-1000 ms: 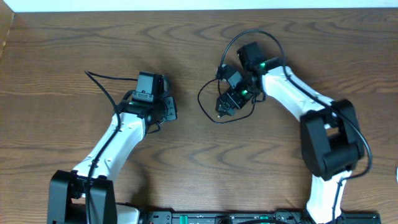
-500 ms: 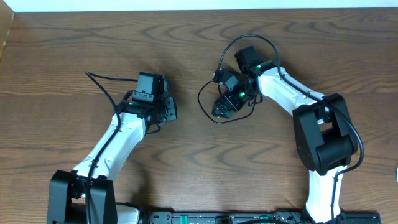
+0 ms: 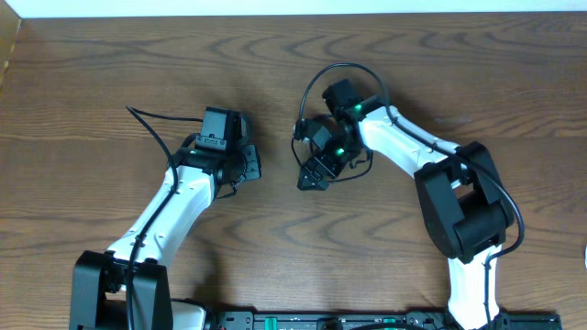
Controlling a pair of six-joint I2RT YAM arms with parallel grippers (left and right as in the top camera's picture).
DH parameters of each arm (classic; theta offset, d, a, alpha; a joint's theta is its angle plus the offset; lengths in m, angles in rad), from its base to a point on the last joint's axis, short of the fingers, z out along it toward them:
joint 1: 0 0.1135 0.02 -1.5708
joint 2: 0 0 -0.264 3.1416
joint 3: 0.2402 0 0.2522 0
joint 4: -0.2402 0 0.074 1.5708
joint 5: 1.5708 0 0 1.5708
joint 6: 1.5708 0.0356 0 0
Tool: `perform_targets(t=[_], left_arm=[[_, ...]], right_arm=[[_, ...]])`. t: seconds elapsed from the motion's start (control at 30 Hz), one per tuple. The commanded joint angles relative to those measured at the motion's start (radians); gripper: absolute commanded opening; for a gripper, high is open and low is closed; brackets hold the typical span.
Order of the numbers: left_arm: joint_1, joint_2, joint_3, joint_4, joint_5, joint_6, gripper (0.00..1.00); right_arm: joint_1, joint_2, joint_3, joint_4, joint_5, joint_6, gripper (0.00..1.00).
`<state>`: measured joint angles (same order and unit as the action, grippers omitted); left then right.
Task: Untangle cables
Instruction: 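Move the right gripper to the remaining black cable at center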
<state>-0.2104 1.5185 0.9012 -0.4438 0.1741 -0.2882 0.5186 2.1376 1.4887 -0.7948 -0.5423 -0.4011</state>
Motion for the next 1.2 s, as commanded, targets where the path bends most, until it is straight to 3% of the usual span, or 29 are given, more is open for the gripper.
perform_targets(t=[0.0, 0.4, 0.5, 0.63, 0.87, 1.17], left_arm=[[0.002, -0.021, -0.001, 0.0, -0.003, -0.002, 0.14], [0.003, -0.122, -0.001, -0.011, -0.034, 0.006, 0.14], [0.003, -0.154, -0.001, -0.025, -0.034, 0.006, 0.14], [0.002, -0.181, -0.001, -0.059, -0.032, 0.005, 0.14], [0.003, -0.193, -0.001, -0.105, -0.029, 0.005, 0.14], [0.003, -0.195, -0.001, -0.094, -0.029, 0.005, 0.14]], right_arm=[[0.031, 0.067, -0.031, -0.034, 0.178, 0.021, 0.99], [0.051, 0.144, -0.033, -0.055, 0.213, 0.027, 0.99], [0.052, 0.183, -0.033, -0.05, 0.222, 0.038, 0.84], [0.052, 0.235, -0.033, -0.026, 0.235, 0.064, 0.78], [0.053, 0.287, -0.033, -0.009, 0.325, 0.096, 0.82], [0.061, 0.298, -0.033, -0.058, 0.578, 0.171, 0.8]])
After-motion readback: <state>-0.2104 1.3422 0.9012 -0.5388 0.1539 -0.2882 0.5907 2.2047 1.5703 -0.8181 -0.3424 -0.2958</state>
